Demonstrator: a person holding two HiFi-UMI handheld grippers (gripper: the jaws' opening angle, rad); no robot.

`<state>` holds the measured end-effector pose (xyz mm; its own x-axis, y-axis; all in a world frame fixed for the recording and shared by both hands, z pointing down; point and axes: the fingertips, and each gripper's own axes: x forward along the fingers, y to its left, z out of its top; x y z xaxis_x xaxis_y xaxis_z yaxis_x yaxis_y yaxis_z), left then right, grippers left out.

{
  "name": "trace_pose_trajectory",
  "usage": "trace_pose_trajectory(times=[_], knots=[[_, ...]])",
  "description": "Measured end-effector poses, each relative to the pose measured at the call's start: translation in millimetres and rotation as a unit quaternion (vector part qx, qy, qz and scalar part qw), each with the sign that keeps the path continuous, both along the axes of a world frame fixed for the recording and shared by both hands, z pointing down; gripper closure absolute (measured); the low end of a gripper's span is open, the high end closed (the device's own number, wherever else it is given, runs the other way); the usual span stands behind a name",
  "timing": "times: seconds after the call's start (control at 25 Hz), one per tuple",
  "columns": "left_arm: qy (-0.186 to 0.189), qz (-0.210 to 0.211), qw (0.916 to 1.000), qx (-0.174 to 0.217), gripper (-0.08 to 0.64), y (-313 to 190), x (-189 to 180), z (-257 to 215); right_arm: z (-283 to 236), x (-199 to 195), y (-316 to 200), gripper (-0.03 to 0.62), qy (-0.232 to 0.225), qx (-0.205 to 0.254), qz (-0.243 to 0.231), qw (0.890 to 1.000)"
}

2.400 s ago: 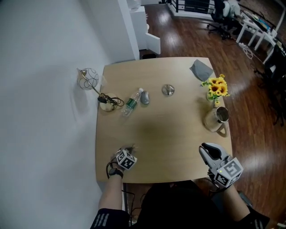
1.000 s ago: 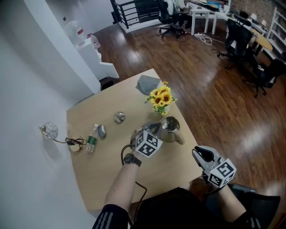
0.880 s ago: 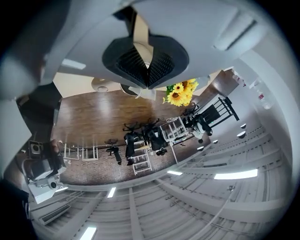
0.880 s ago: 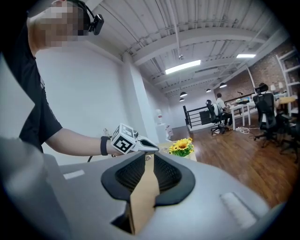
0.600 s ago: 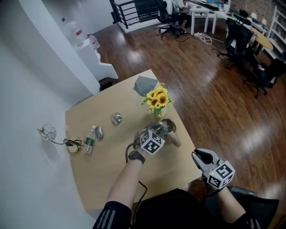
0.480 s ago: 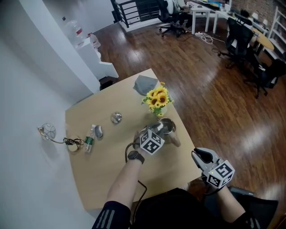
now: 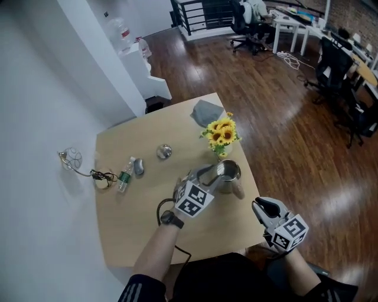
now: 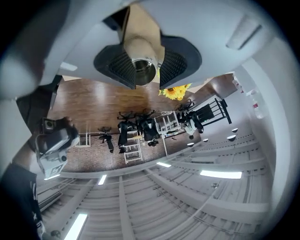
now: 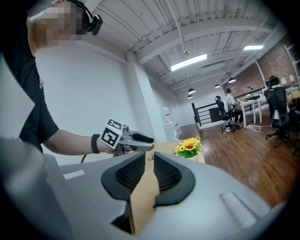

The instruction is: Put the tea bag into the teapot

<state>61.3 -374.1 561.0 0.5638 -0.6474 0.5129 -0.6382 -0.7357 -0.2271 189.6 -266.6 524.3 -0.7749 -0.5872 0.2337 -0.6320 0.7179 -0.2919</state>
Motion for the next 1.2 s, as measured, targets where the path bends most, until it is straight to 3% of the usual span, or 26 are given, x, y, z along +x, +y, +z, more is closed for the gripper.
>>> trace_pose_trajectory(times=[0.24,0.36,0.44,0.6,0.72,0.88,1.2], knots=[[0.049,-0.026,0.9979,0.035,0.405,67,-59,-54,3,-19,-9,0.526,0.006,0.003,-0.03,1.0],[0.041,-0.061,0.9966,0.037,0.403,109,-98,-59,-3,-35,-1,0.532,0.006,0.009,-0.047,0.999],[0.035,-0.088,0.9951,0.026,0.399,140,-121,-50,-3,-46,9,0.542,0.007,0.012,-0.056,0.998],[0.078,-0.146,0.9862,-0.006,0.39,202,-155,-28,2,-68,36,0.584,0.011,0.018,-0.067,0.998],[0.083,-0.17,0.9818,-0.019,0.388,254,-178,-18,0,-90,71,0.584,0.021,0.025,-0.078,0.996],[0.085,-0.165,0.9825,-0.014,0.388,329,-198,-23,-13,-114,138,0.584,0.035,0.041,-0.089,0.995],[0.093,-0.139,0.9858,0.007,0.387,445,-210,-43,-42,-136,265,0.584,0.02,0.05,-0.065,0.996]])
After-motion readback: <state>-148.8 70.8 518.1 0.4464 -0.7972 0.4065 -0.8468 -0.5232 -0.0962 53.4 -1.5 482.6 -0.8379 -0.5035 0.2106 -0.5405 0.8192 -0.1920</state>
